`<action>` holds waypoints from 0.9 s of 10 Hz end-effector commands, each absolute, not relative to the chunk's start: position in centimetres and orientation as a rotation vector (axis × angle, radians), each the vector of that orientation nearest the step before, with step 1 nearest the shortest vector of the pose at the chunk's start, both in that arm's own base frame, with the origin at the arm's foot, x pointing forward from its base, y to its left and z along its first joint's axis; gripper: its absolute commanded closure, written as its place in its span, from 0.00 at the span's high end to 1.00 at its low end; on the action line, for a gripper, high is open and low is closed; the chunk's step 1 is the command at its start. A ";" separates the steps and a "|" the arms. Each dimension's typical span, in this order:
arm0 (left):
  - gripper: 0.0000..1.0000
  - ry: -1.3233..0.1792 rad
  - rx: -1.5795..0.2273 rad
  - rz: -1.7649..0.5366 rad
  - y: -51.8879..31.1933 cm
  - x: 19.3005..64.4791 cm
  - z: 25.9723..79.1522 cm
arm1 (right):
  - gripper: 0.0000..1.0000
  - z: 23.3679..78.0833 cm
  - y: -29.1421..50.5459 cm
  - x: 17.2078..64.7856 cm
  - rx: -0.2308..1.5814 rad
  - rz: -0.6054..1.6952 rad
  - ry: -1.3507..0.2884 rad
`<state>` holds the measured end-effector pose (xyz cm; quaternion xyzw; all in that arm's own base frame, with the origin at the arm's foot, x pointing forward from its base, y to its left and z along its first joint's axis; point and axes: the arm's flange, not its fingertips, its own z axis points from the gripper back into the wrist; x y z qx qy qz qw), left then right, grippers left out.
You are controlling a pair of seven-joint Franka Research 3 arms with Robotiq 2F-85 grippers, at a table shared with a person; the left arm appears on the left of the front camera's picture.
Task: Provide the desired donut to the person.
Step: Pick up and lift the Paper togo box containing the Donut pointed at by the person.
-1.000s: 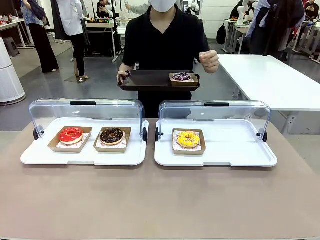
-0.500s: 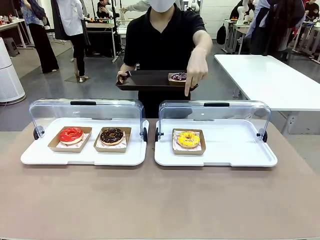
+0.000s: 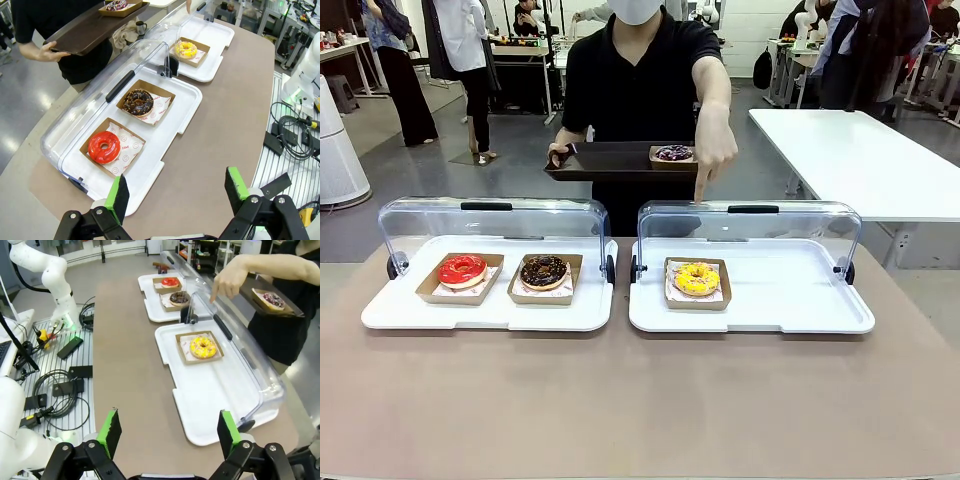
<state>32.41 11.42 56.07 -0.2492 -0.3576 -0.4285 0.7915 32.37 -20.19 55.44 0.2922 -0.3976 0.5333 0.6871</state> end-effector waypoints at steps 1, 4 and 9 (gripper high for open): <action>1.00 -0.789 -0.549 -0.930 11.5 32.4 56.1 | 1.00 55.5 -20.1 32.4 0.642 1.185 -0.868; 1.00 -0.789 -0.549 -0.930 11.5 32.4 56.1 | 1.00 55.5 -20.1 32.4 0.642 1.185 -0.868; 1.00 -0.789 -0.549 -0.930 11.5 32.4 56.1 | 1.00 55.5 -20.1 32.4 0.642 1.185 -0.868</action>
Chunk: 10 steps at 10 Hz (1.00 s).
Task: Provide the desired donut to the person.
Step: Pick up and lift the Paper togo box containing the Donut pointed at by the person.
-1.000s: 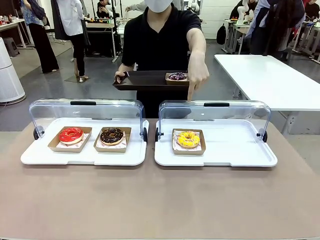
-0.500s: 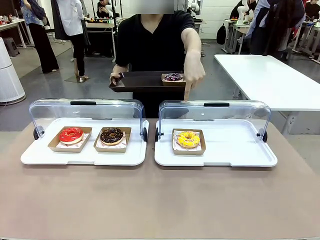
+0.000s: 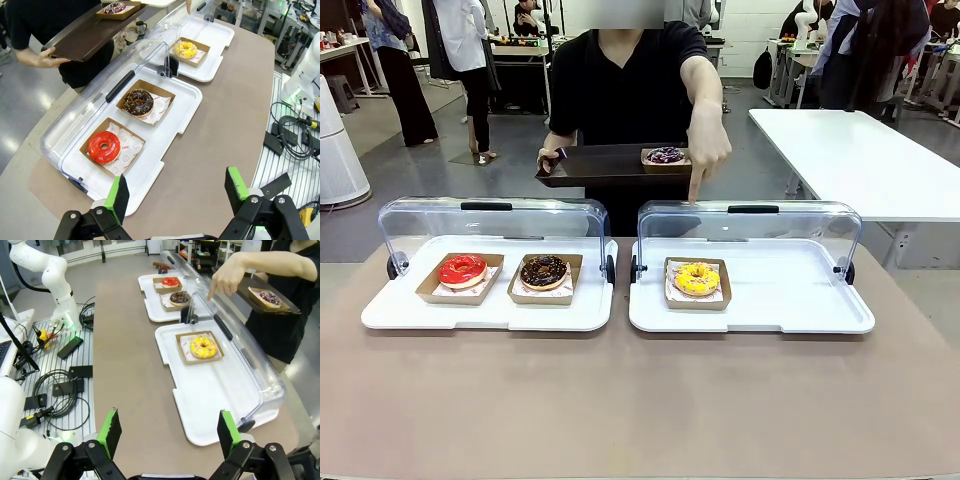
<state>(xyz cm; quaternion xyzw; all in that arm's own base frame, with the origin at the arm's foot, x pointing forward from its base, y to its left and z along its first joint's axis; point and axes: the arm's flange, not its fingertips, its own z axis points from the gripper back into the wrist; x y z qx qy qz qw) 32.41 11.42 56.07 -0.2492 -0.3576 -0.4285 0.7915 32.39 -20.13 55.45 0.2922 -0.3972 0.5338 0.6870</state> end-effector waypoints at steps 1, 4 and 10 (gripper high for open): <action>1.00 -0.789 -0.549 -0.930 11.5 32.4 56.1 | 1.00 55.5 -20.1 32.4 0.642 1.185 -0.868; 1.00 -0.789 -0.549 -0.930 11.5 32.4 56.1 | 1.00 55.5 -20.1 32.4 0.642 1.185 -0.868; 1.00 -0.789 -0.549 -0.930 11.5 32.4 56.1 | 1.00 56.1 -0.9 35.0 0.463 1.453 -0.651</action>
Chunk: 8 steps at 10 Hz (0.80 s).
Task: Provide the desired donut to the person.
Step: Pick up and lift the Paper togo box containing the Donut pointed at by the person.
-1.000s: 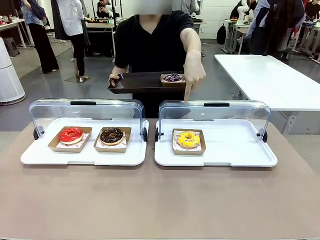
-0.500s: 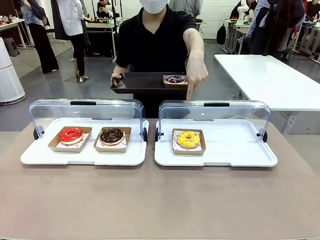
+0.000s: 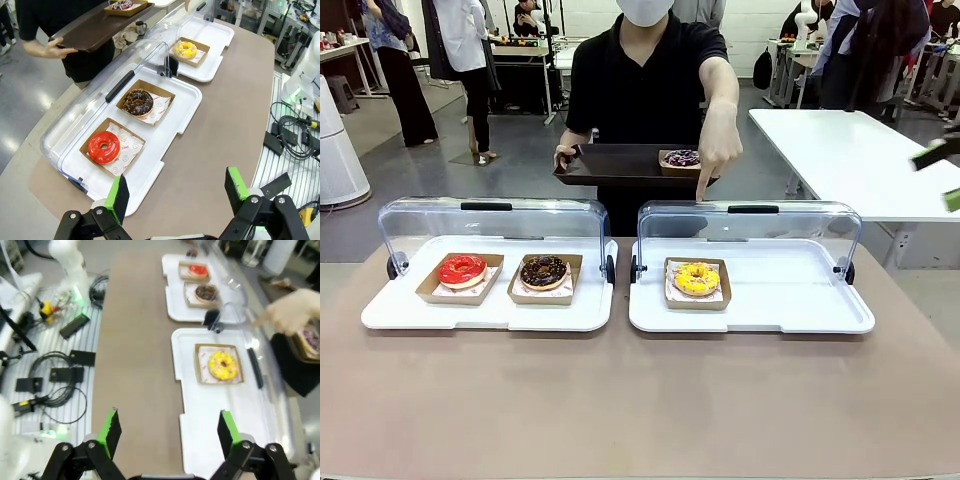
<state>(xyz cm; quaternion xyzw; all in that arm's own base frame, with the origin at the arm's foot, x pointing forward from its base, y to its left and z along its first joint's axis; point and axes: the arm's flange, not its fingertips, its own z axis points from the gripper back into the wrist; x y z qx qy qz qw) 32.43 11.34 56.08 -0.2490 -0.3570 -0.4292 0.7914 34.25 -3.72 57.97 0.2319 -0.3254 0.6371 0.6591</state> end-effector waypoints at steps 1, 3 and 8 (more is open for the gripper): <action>1.00 -0.789 -0.549 -0.930 11.5 32.4 56.1 | 1.00 54.7 2.7 35.2 0.422 1.496 -0.573; 1.00 -0.789 -0.549 -0.930 11.5 32.4 56.1 | 1.00 51.4 9.2 35.2 0.307 1.536 -0.404; 1.00 -0.789 -0.549 -0.930 11.5 32.4 56.1 | 1.00 48.0 14.3 38.0 0.193 1.347 -0.226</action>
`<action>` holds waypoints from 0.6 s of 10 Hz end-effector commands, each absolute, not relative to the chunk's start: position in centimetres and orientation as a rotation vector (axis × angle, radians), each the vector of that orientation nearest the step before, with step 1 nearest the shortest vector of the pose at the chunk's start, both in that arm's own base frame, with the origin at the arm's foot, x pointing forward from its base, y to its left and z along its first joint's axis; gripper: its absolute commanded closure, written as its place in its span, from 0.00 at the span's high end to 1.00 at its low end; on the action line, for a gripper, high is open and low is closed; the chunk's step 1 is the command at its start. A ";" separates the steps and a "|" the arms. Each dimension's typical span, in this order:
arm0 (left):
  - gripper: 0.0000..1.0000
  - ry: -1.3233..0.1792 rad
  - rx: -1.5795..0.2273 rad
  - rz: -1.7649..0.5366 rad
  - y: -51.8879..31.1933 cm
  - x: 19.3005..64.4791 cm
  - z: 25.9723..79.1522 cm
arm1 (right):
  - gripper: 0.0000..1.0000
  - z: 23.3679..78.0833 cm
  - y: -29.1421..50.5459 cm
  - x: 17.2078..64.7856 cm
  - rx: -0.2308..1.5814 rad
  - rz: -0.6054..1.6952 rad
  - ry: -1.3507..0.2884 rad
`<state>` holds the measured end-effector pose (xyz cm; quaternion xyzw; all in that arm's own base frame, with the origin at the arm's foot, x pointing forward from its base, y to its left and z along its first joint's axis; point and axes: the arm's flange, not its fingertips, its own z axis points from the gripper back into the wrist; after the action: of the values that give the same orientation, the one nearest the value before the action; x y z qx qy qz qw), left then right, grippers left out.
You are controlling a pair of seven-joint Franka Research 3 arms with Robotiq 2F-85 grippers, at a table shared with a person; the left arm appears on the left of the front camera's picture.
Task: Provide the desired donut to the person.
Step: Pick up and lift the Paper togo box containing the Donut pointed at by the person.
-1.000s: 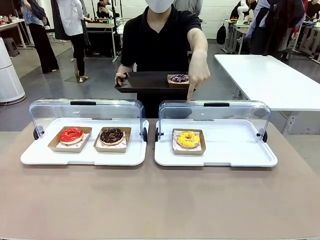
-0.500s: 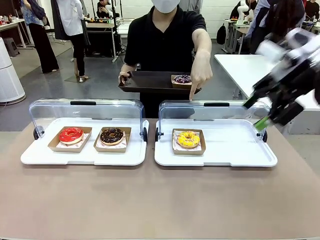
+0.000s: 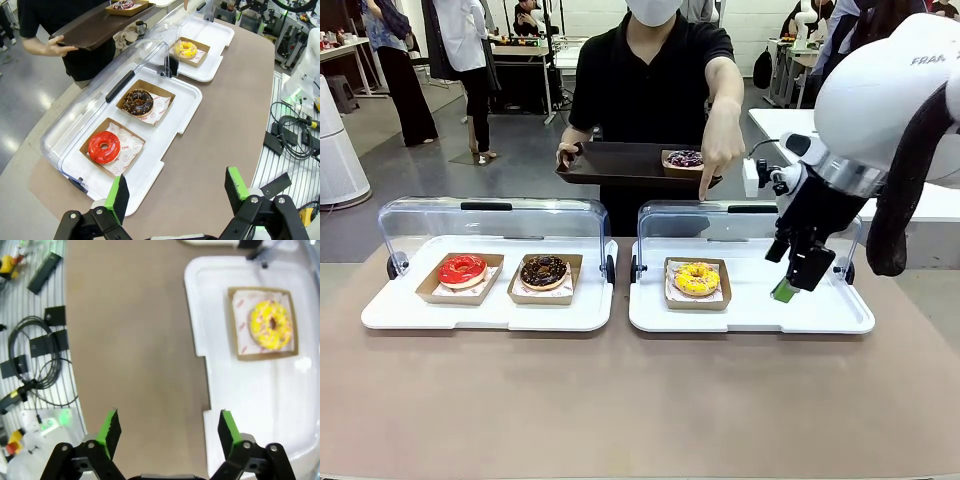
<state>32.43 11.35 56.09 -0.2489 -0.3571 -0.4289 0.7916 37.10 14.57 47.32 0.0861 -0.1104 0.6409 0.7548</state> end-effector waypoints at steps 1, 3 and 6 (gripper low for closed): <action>1.00 -0.789 -0.549 -0.930 11.5 32.4 56.1 | 1.00 47.7 14.1 38.2 0.213 1.337 -0.218; 1.00 -0.789 -0.549 -0.930 11.5 32.4 56.1 | 1.00 47.3 14.6 37.1 0.188 1.398 -0.241; 1.00 -0.789 -0.549 -0.930 11.5 32.4 56.1 | 1.00 47.3 14.6 37.1 0.188 1.398 -0.241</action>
<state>32.43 11.36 56.09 -0.2489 -0.3571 -0.4288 0.7916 37.26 14.92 47.66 0.0989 -0.1119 0.6401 0.7536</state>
